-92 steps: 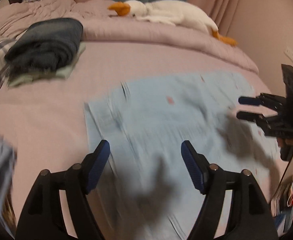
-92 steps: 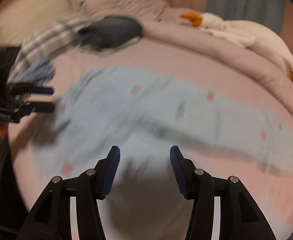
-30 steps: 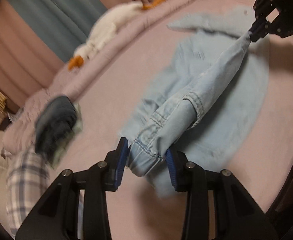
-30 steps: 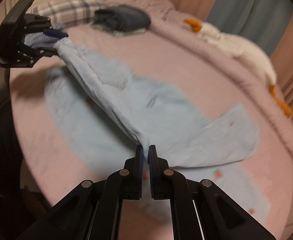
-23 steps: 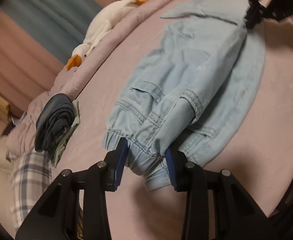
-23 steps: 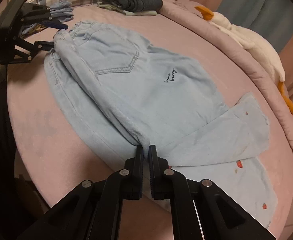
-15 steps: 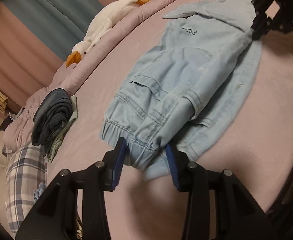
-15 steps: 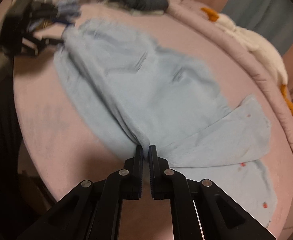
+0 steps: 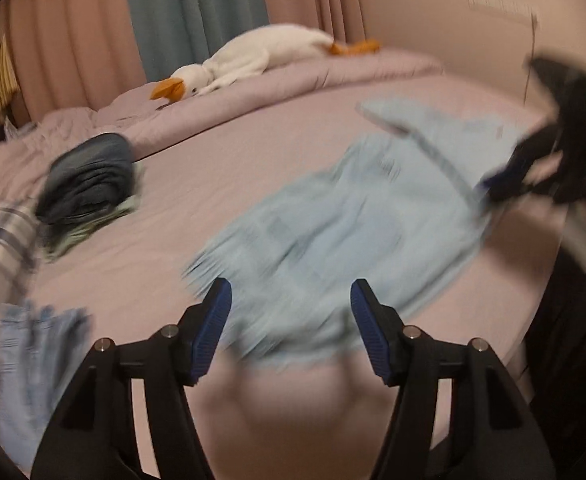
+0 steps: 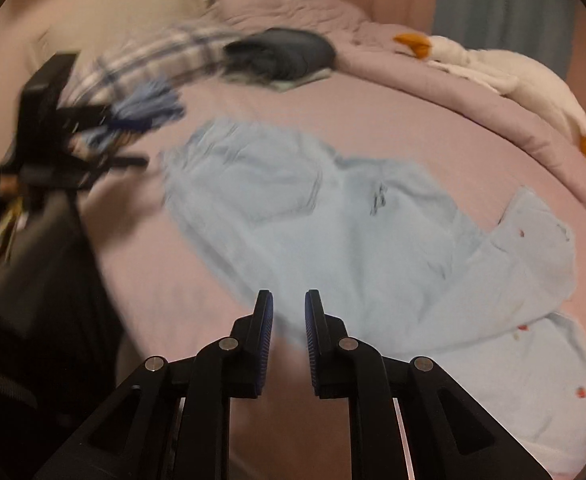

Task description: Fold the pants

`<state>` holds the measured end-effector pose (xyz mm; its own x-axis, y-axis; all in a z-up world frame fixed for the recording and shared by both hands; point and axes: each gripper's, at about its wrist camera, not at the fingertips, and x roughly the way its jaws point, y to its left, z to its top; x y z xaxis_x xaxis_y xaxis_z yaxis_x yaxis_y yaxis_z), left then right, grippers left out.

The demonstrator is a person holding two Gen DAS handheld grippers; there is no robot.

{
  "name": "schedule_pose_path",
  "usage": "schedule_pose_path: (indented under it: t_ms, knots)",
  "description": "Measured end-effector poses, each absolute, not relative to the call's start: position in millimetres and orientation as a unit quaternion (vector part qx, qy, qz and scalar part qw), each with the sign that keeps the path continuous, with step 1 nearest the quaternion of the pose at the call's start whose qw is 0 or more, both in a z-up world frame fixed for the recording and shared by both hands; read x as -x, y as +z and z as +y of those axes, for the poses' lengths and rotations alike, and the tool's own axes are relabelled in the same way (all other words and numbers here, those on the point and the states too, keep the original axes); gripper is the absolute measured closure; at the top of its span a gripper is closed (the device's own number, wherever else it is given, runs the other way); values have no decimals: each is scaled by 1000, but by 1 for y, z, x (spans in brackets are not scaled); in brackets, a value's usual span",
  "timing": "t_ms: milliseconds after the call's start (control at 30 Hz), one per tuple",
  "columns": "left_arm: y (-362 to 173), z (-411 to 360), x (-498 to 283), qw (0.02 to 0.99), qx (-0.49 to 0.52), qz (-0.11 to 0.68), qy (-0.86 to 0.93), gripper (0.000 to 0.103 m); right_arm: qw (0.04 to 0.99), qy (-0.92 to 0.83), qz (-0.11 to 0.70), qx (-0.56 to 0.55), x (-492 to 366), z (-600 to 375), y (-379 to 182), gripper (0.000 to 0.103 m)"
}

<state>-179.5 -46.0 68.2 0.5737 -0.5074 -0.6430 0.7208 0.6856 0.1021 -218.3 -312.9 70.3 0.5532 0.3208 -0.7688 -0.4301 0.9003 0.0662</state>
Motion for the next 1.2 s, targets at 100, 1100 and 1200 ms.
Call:
schedule_pose_path:
  t_ms: [100, 1100, 1200]
  knots:
    - [58, -89, 178, 860, -159, 314, -370, 42, 874, 189, 446, 48, 193, -301, 46, 89]
    - [14, -317, 173, 711, -91, 459, -525, 54, 817, -63, 571, -58, -60, -465, 8, 57]
    - [13, -318, 183, 726, -113, 446, -511, 74, 826, -63, 559, -31, -61, -460, 1, 88]
